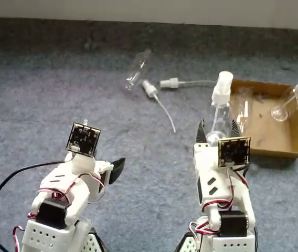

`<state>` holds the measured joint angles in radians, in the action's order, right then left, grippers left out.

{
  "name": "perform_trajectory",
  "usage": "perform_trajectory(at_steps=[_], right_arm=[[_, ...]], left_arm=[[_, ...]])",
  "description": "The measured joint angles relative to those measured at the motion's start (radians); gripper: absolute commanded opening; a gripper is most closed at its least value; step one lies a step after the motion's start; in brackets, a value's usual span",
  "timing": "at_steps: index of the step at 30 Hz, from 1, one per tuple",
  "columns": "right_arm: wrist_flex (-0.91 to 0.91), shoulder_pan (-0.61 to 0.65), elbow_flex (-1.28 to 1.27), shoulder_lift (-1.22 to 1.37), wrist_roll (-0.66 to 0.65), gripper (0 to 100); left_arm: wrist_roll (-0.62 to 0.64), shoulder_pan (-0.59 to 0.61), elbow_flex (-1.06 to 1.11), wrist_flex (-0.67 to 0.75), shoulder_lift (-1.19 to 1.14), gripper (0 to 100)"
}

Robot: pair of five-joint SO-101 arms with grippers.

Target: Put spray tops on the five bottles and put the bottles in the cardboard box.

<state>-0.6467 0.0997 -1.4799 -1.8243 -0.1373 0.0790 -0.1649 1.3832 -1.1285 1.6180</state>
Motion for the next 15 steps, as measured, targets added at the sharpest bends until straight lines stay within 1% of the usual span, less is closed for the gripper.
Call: perform_trajectory(at_steps=[8,15], right_arm=[[-0.068,0.0,0.071,0.0,0.0,18.7],[-0.068,0.0,0.11,-0.002,0.0,18.7]], left_arm=[[0.0,0.0,0.058,0.0,0.005,25],[0.0,0.0,0.109,0.063,-0.002,25]])
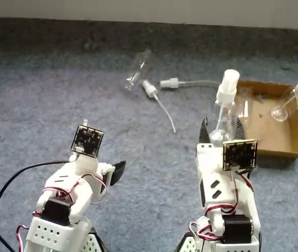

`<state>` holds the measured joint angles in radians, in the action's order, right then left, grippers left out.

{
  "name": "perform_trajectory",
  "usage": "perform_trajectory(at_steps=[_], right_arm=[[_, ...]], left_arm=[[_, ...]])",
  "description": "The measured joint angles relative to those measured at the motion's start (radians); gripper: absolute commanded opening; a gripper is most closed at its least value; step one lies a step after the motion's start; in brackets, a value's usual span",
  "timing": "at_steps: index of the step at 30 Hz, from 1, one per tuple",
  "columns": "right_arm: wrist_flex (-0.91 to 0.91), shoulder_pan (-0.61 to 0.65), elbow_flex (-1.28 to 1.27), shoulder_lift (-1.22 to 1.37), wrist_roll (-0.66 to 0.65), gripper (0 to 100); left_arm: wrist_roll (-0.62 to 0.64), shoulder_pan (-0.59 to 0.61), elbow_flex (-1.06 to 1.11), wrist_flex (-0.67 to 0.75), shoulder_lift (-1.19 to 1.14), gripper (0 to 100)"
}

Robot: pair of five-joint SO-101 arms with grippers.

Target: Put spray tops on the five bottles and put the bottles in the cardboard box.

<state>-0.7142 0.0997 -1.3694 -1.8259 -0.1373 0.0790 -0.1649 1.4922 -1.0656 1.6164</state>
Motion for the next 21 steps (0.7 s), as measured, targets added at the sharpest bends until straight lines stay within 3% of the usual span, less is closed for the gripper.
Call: perform_trajectory(at_steps=[15,21], right_arm=[[-0.157,0.0,0.167,-0.008,-0.002,18.7],[-0.135,0.0,0.226,-0.012,-0.008,18.7]], left_arm=[[0.0,0.0,0.008,0.009,0.0,25],[0.0,0.0,0.015,0.009,0.0,25]])
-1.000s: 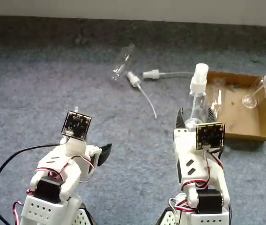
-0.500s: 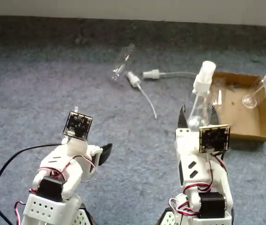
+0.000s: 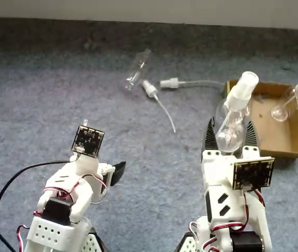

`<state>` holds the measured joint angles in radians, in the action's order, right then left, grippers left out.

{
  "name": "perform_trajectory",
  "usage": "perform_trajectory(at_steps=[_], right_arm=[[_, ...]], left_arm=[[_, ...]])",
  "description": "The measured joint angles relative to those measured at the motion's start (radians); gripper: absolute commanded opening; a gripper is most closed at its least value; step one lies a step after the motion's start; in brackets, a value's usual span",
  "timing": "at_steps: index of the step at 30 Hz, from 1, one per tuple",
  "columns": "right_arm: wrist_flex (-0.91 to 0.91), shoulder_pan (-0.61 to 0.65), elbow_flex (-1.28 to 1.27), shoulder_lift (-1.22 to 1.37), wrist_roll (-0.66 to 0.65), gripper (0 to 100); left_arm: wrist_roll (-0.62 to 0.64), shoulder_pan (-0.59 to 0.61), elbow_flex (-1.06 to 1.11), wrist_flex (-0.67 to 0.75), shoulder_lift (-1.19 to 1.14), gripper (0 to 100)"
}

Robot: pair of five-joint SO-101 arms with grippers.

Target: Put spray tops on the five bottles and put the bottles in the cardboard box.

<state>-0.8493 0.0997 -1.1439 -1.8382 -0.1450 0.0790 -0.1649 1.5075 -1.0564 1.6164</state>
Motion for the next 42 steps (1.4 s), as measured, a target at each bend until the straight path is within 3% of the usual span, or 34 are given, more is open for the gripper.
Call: perform_trajectory(at_steps=[7,14,23,29,39,42], right_arm=[[0.098,-0.014,-0.005,0.003,-0.008,18.7],[0.172,-0.114,-0.034,0.014,-0.146,18.7],[0.166,-0.195,-0.034,0.014,-0.058,19.0],[0.12,-0.199,-0.034,0.031,-0.129,19.0],[0.031,-0.209,0.292,0.448,-0.155,18.9],[0.031,-0.262,0.382,0.583,-0.155,18.9]], left_arm=[[0.0,0.0,0.0,0.0,0.0,25],[0.0,0.0,0.0,0.0,0.0,25],[0.0,0.0,0.0,0.0,0.0,25],[0.0,0.0,0.0,0.0,0.0,25],[0.0,0.0,0.0,0.0,0.0,25],[0.0,0.0,0.0,0.0,0.0,25]])
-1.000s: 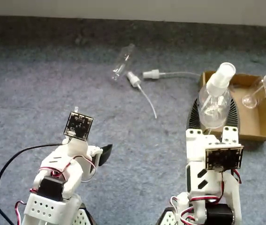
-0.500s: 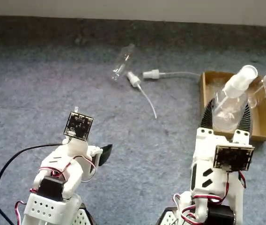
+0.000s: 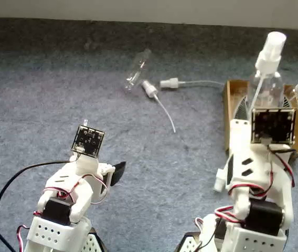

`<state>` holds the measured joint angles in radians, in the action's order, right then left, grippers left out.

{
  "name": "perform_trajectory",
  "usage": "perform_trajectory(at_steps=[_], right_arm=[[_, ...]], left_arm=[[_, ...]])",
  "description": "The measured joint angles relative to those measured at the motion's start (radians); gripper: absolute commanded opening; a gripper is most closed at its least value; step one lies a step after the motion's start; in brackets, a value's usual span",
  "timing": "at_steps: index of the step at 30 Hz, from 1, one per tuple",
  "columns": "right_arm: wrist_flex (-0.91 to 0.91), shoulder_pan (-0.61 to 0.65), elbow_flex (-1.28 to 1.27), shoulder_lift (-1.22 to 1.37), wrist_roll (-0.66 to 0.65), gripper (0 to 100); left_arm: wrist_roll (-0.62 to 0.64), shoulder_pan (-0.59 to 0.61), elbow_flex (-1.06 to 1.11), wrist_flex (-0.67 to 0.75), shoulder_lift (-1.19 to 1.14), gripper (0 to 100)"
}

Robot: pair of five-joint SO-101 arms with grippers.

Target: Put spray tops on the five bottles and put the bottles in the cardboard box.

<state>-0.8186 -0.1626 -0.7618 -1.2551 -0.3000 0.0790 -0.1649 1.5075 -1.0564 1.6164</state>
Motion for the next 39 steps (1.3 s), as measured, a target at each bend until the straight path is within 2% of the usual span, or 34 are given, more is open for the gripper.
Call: perform_trajectory(at_steps=[5,12,25,29,31,35,39], right_arm=[[0.006,-0.103,0.063,0.158,0.0,18.9],[0.19,-0.201,0.063,0.235,0.0,18.9],[0.612,-0.204,-0.221,0.238,0.0,18.9],[0.749,-0.204,-0.341,0.238,0.0,18.9],[0.786,-0.204,-0.388,0.242,0.023,18.9],[0.807,-0.209,-0.428,0.244,0.149,18.9],[0.81,-0.206,-0.428,0.273,0.173,18.9]], left_arm=[[0.0,0.0,0.0,0.0,0.0,25],[0.0,0.0,0.0,0.0,0.0,25],[0.0,0.0,0.008,0.002,0.0,25],[0.0,0.0,0.058,0.064,0.0,25],[-0.003,0.0,0.068,0.089,0.0,25],[-0.044,0.0,0.071,0.098,0.0,25],[-0.051,0.0,0.071,0.098,0.0,25]])
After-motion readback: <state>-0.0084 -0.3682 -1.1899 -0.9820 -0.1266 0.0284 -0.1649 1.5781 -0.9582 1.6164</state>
